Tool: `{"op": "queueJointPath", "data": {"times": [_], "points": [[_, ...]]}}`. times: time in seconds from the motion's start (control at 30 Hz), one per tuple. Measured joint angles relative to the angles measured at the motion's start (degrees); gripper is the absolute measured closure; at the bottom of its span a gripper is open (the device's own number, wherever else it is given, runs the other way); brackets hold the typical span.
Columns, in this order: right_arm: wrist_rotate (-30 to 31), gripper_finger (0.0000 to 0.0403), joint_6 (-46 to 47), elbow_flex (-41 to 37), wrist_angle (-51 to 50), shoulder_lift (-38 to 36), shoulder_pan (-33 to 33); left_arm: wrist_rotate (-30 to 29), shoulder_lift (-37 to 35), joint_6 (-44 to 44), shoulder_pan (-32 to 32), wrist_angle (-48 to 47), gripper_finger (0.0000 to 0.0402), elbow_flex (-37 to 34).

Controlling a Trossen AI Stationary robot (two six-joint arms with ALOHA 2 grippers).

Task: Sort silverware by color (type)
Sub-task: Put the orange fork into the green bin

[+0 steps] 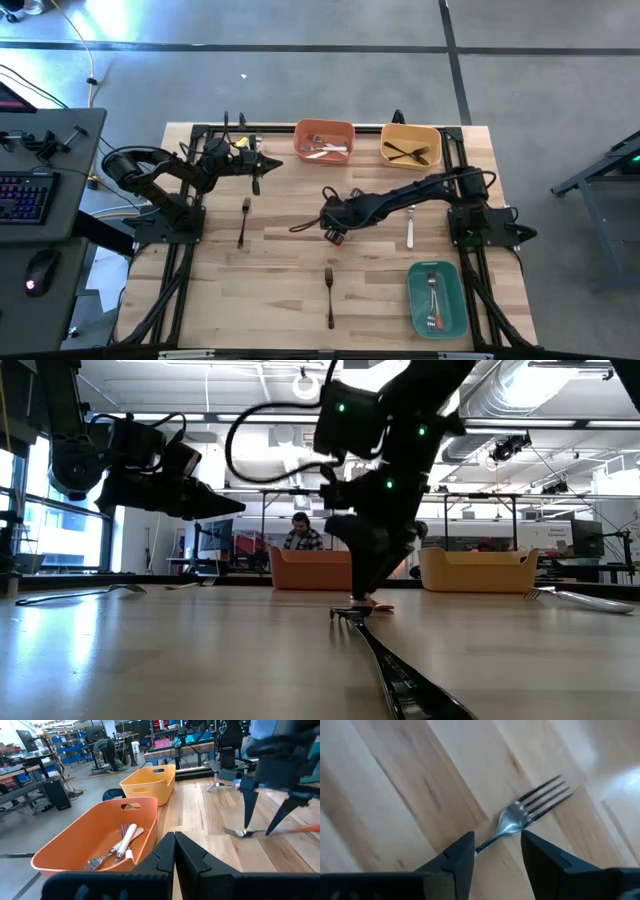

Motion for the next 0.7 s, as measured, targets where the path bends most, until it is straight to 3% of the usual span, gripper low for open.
{"op": "queueJointPath", "data": {"times": [0.13,0.37,0.7], "points": [[0.5,0.0262,0.3,0.3,0.6,1.5,0.1,0.5,0.0,-0.4,0.0,-0.3,0.0401,0.0],[0.8,0.0289,-6.0,0.2,1.2,1.7,1.5,9.2,-0.2,-2.6,2.5,-0.7,0.0401,0.0],[-2.2,0.0393,-9.7,0.2,-1.5,1.6,4.3,10.0,-0.2,-5.6,5.3,-0.6,0.0401,-0.6]]}}
